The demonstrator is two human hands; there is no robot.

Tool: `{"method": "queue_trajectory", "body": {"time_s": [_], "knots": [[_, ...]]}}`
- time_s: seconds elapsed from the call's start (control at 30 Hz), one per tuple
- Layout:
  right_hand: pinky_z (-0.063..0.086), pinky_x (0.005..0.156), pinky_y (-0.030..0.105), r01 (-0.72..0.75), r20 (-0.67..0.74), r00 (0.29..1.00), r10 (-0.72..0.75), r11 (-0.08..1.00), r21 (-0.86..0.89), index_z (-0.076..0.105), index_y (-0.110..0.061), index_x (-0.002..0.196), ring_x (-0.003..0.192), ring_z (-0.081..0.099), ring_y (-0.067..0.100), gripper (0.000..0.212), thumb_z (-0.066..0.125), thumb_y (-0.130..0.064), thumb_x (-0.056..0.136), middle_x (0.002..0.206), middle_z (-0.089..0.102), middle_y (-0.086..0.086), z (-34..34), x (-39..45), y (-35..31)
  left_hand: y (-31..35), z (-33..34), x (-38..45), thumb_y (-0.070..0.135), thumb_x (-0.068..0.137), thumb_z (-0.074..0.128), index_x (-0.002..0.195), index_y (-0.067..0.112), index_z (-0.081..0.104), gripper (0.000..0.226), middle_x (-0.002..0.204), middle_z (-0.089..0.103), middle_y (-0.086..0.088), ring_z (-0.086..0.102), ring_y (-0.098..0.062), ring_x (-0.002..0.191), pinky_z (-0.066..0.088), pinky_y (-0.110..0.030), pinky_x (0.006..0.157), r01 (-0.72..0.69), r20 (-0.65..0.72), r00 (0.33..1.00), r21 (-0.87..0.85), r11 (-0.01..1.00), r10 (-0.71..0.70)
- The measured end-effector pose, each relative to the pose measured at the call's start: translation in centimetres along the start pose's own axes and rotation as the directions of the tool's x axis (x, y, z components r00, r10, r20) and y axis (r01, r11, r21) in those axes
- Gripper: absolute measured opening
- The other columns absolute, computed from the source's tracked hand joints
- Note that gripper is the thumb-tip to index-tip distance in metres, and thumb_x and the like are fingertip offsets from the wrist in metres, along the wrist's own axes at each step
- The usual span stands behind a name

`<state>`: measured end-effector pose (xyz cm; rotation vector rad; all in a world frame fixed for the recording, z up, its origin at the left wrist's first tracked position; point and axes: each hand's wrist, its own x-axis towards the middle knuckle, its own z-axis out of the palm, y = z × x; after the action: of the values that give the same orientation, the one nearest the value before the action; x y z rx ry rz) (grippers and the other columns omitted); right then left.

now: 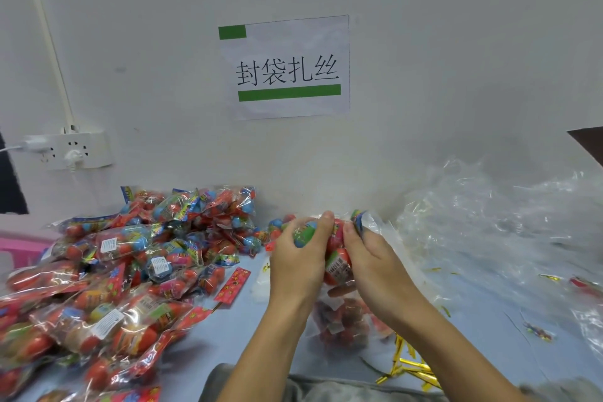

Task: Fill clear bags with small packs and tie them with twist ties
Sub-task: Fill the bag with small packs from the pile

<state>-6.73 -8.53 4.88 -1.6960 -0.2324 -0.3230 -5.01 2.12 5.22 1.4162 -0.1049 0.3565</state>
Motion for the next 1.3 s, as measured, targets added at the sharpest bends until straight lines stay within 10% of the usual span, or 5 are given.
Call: {"method": "queue_trajectory", "body": {"time_s": [0.4,0.53,0.73,1.0,1.3], "knots": [[0.056,0.095,0.055,-0.181,0.079,0.982,0.170,0.967,0.177,0.069,-0.008,0.111,0.101,0.073,0.030,0.053,0.047,-0.054,0.099,0.106,0.075,0.013,-0.2,0.4,0.3,-0.5,0.0,-0.3,0.046,0.090,0.062,0.098,0.027,0.063,0.020,0.098,0.062,0.009,0.059,-0.009,0.094,0.044,-0.014,0.078,-0.382,0.003,0.905,0.449,0.808,0.426],[0.054,0.071,0.027,-0.064,-0.123,0.991,0.061,0.998,-0.023,0.068,-0.012,0.087,0.073,0.068,0.008,0.057,0.043,-0.062,0.097,0.078,0.073,-0.003,0.4,0.5,0.6,-0.5,0.5,-0.6,0.039,0.095,0.060,0.100,0.027,0.062,0.013,0.100,0.065,0.004,0.063,-0.013,0.095,0.051,-0.029,0.084,-0.329,0.026,0.941,0.309,0.893,0.337],[0.033,0.056,0.026,-0.009,-0.248,0.969,-0.013,0.996,-0.088,0.049,-0.019,0.062,0.043,0.046,0.004,0.052,0.044,-0.052,0.101,0.043,0.050,-0.015,0.1,0.3,0.5,-0.5,1.1,-0.9,0.045,0.097,0.053,0.106,0.030,0.061,0.018,0.095,0.063,0.010,0.060,0.003,0.081,0.046,-0.014,0.072,-0.108,-0.028,0.994,0.053,0.993,0.109],[0.042,0.055,0.025,0.169,-0.241,0.946,-0.218,0.963,-0.210,0.055,-0.020,0.070,0.052,0.052,0.008,0.046,0.045,-0.060,0.090,0.055,0.059,-0.012,1.6,-0.6,0.3,-0.3,1.0,-0.6,0.053,0.094,0.053,0.099,0.012,0.065,0.043,0.090,0.070,-0.001,0.066,-0.021,0.088,0.053,-0.041,0.083,0.042,-0.139,0.990,0.095,0.995,-0.028],[0.056,0.089,0.050,-0.034,-0.049,0.998,0.037,0.998,0.061,0.064,-0.015,0.103,0.093,0.071,0.026,0.058,0.055,-0.068,0.083,0.094,0.075,0.006,1.1,-0.4,-0.3,0.2,0.4,-0.6,0.029,0.097,0.052,0.066,0.019,0.059,0.033,0.062,0.060,0.005,0.053,-0.006,0.059,0.036,-0.015,0.052,-0.189,-0.238,0.933,0.318,0.929,0.271]]}}
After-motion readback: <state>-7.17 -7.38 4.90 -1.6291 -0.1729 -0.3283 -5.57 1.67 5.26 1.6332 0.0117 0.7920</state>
